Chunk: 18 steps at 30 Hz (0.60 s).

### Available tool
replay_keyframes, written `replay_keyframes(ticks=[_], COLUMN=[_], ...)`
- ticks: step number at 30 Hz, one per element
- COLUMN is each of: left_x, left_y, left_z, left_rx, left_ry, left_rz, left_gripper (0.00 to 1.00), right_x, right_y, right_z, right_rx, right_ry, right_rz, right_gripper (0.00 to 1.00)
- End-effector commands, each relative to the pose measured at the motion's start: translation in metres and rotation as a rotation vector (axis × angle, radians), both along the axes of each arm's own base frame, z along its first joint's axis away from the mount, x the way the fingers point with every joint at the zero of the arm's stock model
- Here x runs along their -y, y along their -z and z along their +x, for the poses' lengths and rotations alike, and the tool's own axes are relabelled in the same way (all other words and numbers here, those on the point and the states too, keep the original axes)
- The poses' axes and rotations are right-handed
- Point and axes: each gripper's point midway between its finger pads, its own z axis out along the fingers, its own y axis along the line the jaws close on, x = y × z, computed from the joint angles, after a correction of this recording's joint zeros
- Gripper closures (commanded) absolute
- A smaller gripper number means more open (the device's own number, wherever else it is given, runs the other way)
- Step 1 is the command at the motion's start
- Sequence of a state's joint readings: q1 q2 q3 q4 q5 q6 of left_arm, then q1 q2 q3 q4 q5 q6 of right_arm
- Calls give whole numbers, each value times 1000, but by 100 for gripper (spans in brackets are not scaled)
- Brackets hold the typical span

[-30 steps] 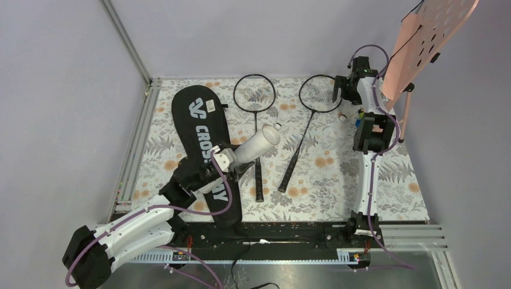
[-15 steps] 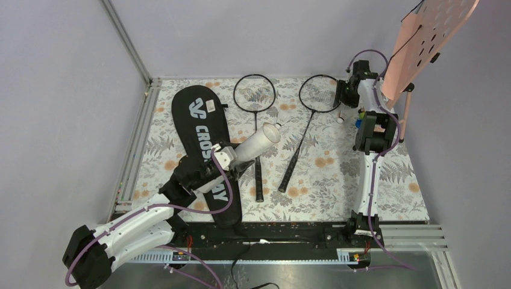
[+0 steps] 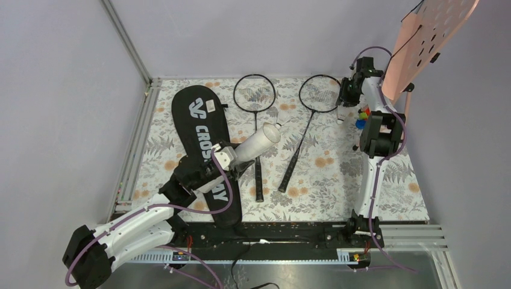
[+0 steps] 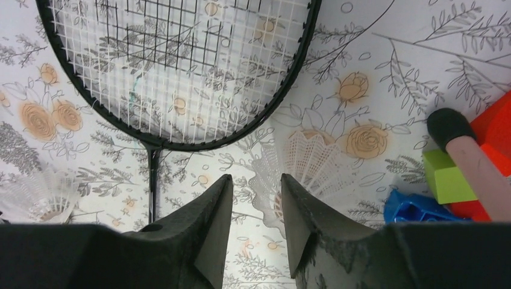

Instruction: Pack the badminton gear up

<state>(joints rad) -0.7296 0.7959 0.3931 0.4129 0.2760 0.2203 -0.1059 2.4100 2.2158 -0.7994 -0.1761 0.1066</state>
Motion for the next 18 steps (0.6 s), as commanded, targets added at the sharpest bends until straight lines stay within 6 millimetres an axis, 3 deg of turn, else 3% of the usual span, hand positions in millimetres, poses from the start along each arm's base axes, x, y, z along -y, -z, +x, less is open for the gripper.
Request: replay_keyframes(ticks=[1,8,11,16,18], left_x=[1,1,1,1,1], left_y=[-44,-42,-43,-43,-44], left_z=[2,2,1,1,0], left_rx=[110,110,110,108,107], left_ry=[-3,-5,-1,0,4], left_rz=[-87,-85,-87,-90,-93], left_gripper=[37,38,37,37,38], right_x=[-7,-6,-5,-9,-12], right_y=[-33,-14,-15,-31,-40], right_z=[-5,-20,-22,-25,-28], right_rx=[48,-7,-9,20,38], right_ry=[3,-32,-38,-57,-64], right_rz=[40,23,15,27,40], right_gripper=[57,57,73,100,100])
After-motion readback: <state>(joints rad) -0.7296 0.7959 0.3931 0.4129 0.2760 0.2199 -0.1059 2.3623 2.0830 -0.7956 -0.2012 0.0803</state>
